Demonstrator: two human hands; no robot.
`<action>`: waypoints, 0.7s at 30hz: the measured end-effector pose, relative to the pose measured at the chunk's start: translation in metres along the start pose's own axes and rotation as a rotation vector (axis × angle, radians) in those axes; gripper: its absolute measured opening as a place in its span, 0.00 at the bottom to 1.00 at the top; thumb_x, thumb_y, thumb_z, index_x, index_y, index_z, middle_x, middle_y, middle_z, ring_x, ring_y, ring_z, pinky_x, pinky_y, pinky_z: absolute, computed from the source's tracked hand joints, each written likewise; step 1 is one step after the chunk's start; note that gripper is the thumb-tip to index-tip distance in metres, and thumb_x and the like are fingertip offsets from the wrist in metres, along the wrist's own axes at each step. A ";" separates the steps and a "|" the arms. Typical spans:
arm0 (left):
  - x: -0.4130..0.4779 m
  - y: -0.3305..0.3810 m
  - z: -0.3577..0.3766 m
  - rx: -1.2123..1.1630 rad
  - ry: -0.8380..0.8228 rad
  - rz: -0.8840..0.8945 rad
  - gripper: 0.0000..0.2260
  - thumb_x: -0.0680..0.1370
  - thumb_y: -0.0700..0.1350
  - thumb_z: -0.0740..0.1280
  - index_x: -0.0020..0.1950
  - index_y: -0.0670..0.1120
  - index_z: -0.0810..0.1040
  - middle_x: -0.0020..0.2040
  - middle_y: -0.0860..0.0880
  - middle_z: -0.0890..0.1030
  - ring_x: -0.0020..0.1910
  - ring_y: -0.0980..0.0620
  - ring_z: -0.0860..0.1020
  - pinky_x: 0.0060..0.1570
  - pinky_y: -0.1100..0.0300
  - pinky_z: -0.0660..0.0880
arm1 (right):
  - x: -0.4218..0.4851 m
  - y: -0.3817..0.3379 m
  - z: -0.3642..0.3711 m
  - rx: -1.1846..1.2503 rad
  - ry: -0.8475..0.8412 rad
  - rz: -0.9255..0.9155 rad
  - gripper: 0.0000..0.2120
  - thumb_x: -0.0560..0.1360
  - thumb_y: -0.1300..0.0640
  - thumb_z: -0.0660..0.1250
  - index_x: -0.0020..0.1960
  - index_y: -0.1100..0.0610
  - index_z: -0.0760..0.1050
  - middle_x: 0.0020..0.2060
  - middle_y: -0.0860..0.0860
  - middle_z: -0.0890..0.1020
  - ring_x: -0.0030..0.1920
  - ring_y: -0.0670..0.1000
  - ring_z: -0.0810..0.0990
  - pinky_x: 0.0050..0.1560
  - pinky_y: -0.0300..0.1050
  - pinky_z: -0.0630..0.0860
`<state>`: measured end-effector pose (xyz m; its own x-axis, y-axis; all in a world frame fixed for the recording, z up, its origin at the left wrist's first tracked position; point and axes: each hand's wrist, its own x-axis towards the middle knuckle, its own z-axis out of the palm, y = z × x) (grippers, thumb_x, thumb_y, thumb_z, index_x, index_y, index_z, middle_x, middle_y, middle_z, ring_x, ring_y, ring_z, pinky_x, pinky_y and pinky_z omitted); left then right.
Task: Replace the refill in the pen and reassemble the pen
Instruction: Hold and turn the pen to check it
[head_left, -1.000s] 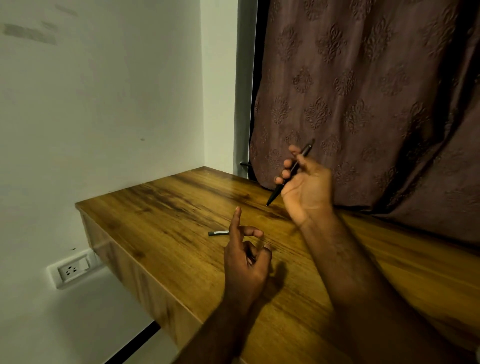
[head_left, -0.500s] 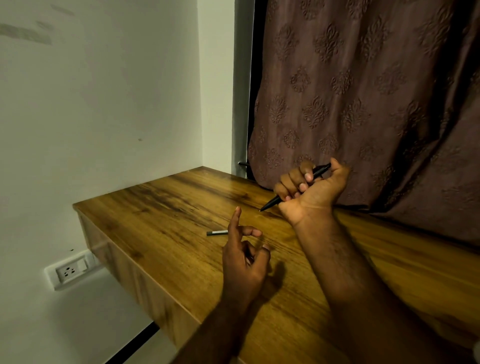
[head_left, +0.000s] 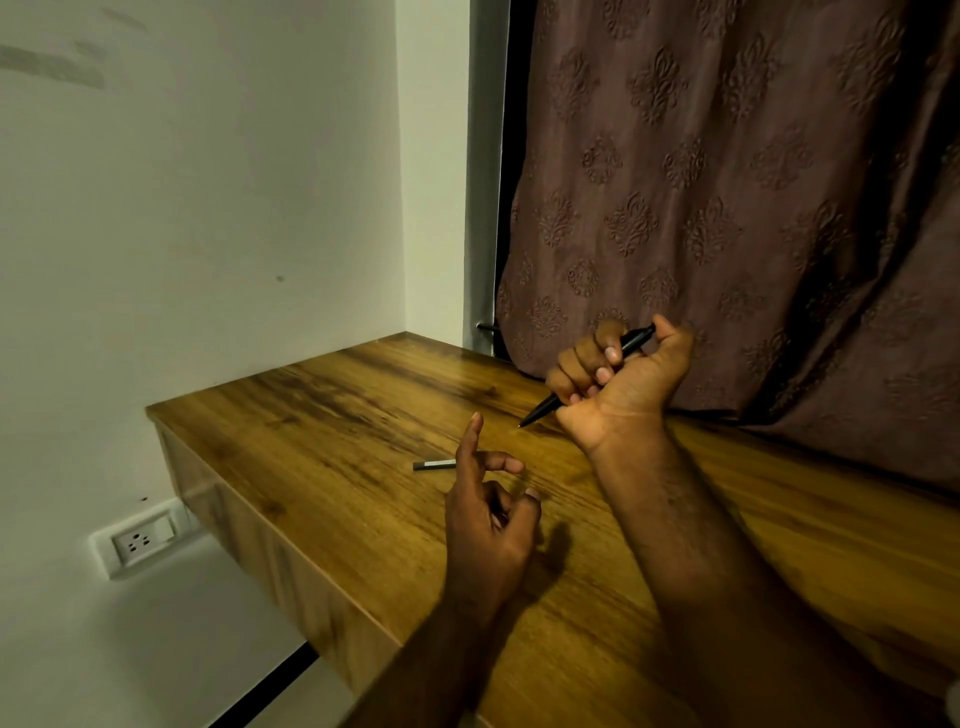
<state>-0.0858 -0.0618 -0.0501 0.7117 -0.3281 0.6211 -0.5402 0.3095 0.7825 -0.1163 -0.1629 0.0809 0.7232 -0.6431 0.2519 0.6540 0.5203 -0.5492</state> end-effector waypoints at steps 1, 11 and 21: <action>0.000 -0.001 0.000 0.000 0.000 -0.002 0.34 0.71 0.41 0.66 0.75 0.54 0.58 0.49 0.48 0.78 0.27 0.56 0.72 0.26 0.68 0.69 | 0.000 0.000 0.000 0.000 0.007 -0.002 0.25 0.73 0.39 0.48 0.26 0.55 0.59 0.18 0.48 0.57 0.20 0.48 0.52 0.24 0.33 0.53; 0.000 0.004 0.000 -0.014 -0.002 0.005 0.33 0.71 0.40 0.66 0.74 0.54 0.58 0.49 0.47 0.78 0.26 0.57 0.71 0.26 0.69 0.68 | 0.000 -0.003 0.002 0.036 0.022 -0.016 0.25 0.73 0.37 0.48 0.27 0.55 0.59 0.18 0.48 0.58 0.20 0.47 0.52 0.24 0.34 0.51; -0.001 0.004 0.000 -0.014 -0.008 0.002 0.34 0.71 0.40 0.66 0.75 0.51 0.59 0.49 0.47 0.78 0.27 0.57 0.71 0.26 0.70 0.68 | 0.000 -0.005 0.004 -0.024 0.015 -0.017 0.24 0.72 0.38 0.49 0.27 0.55 0.59 0.17 0.48 0.58 0.20 0.48 0.52 0.24 0.34 0.52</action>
<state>-0.0888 -0.0600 -0.0472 0.7067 -0.3347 0.6234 -0.5357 0.3225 0.7804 -0.1185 -0.1626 0.0869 0.7085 -0.6603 0.2493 0.6605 0.4958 -0.5638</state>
